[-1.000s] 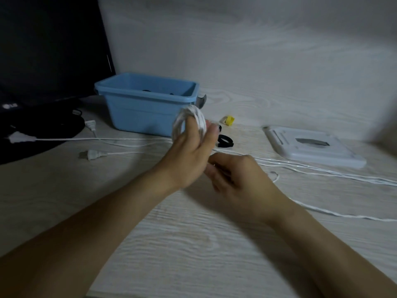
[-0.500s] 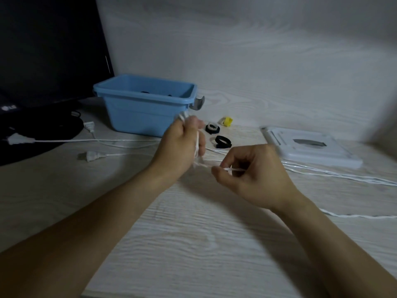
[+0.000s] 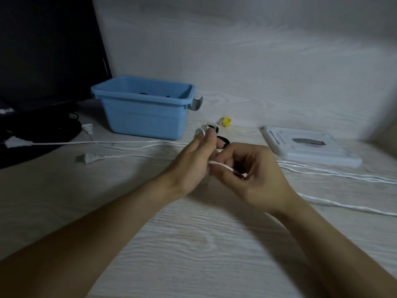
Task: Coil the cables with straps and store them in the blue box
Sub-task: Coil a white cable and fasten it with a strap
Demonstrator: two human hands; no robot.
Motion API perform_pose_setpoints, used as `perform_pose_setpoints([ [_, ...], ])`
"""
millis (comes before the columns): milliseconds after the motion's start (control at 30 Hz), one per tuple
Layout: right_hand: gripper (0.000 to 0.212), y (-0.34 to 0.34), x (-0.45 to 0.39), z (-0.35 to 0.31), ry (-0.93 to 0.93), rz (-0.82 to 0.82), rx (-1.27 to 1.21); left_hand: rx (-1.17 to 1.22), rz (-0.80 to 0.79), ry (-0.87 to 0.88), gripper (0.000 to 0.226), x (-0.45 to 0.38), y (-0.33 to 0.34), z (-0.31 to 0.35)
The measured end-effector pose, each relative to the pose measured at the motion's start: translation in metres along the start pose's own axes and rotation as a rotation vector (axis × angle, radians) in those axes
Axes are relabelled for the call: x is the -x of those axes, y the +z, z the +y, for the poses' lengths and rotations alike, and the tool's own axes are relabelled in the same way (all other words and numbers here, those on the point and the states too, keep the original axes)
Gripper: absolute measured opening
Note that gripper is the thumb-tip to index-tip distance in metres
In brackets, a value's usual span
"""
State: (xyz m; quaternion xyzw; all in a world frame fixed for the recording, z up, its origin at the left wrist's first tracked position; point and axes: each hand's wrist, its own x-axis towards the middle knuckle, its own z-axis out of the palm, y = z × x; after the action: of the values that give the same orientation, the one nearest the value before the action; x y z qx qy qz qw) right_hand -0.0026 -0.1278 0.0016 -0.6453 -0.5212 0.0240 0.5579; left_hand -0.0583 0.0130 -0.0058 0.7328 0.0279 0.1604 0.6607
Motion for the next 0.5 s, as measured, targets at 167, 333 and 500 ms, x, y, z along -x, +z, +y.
perform_pose_setpoints([
  [167, 0.002, -0.004, -0.003, 0.002, -0.062, 0.150, 0.225, -0.217, -0.097, 0.121, 0.051, 0.007, -0.006, 0.010],
  [333, 0.035, -0.016, -0.008, 0.008, 0.073, 0.202, 0.299, -0.348, -0.173, 0.050, 0.054, 0.006, -0.021, 0.017],
  [500, 0.025, -0.025, -0.010, 0.011, 0.126, 0.098, 0.140, 0.044, -0.198, -0.198, 0.050, 0.001, -0.028, 0.020],
])
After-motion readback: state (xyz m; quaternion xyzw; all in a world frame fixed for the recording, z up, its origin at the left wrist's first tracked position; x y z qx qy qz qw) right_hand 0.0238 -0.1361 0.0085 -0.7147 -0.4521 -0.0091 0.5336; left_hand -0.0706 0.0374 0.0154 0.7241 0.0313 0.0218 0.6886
